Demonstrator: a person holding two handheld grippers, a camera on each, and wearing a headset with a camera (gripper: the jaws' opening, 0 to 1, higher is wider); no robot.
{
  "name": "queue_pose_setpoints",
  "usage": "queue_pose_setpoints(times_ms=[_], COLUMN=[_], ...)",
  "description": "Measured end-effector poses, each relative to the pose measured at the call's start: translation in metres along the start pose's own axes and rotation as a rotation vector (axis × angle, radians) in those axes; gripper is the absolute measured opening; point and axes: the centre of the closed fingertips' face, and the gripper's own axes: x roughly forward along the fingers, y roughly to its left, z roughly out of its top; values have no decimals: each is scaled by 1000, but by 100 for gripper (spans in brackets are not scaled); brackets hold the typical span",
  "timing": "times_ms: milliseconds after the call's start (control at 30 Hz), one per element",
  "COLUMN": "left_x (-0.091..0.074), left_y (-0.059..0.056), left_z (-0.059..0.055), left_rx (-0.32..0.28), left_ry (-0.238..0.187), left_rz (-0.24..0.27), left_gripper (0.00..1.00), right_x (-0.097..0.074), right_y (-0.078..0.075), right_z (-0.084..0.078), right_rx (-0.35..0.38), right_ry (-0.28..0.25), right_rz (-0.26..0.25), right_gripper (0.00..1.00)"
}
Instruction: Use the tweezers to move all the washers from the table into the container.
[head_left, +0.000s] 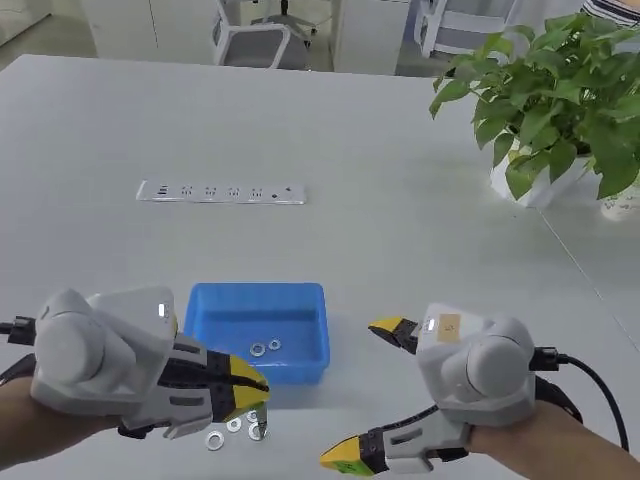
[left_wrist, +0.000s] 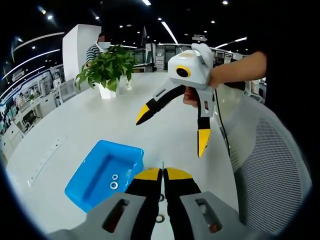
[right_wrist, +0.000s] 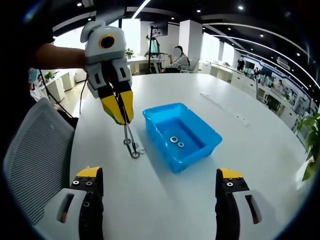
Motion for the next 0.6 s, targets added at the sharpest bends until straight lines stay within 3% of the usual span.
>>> queue_pose_setpoints(times_ms=[433,600], left_x=[0,-1], left_y=[2,2], left_z=[-1,-2], left_rx=[-5,-11], left_ry=[-2,0], left_rz=[8,13], left_gripper=[6,6], right_x=[2,5], right_y=[3,11], right_z=[-1,1], right_rx=[1,-29], right_ry=[5,3], right_rz=[10,48], right_gripper=[91,84])
